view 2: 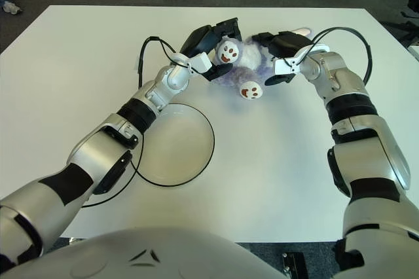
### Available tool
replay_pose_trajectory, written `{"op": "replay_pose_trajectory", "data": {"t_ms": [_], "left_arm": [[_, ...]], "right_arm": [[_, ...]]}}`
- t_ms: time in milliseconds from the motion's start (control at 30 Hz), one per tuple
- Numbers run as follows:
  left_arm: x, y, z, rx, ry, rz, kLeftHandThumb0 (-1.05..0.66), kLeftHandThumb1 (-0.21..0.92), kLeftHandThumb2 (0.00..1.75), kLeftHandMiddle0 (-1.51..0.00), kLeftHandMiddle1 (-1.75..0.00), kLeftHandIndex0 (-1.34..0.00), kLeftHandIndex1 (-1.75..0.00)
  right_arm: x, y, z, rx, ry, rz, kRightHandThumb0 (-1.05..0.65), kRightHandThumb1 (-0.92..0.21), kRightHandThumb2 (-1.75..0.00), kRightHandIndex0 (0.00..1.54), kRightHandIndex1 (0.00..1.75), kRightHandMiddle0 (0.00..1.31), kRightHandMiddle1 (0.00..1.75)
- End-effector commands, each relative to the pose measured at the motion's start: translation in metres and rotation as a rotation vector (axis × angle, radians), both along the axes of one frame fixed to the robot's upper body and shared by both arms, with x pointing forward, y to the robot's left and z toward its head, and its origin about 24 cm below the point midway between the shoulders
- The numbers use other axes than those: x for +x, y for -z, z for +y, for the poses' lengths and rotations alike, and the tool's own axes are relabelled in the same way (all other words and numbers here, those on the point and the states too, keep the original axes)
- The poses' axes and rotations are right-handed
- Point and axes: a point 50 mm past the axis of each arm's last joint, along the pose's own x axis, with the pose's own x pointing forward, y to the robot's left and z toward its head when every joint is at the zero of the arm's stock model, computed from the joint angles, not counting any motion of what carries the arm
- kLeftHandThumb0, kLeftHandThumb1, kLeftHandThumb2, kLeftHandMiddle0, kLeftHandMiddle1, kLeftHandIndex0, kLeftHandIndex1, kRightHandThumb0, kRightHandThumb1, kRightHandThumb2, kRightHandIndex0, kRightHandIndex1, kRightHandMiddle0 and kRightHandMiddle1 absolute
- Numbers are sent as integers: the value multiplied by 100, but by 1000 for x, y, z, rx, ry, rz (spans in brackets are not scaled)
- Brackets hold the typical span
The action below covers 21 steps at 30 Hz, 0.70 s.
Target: Put the doll into the plate.
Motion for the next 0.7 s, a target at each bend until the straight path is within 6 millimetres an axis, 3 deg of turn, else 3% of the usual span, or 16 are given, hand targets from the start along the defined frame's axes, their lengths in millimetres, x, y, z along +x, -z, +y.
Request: {"op": "replay_pose_trajectory", "data": {"t_ms": [0,133,233,433,667], "left_arm": [[1,2,3,-2,-12,7,-1,7,155,-71,-169,-71,-166],[0,2,4,-1,-10,8,-1,6,156,-71,-170,-71,-167],[0,2,4,-1,-10,11,-1,6,156,-71,-170,-71,-167],[0,2,4,-5,-9,24,-1,6,156,-71,-170,-71,-168],[1,1,4,4,-13,23,-1,6,156,-71,-170,-71,-168]], "right_arm": [[4,-9,5,-9,-23,-40,-84,-42,-68,13,66,0,88],[5,-10,6,35,-38,-55,-75,-33,-82,17,83,0,136],[4,-11,7,65,-46,-61,-72,-30,-89,21,91,4,154],[4,-10,9,117,-61,-25,-71,-27,-92,28,105,15,168],[5,-3,13,45,-88,118,-73,-25,-93,34,131,12,170]]}}
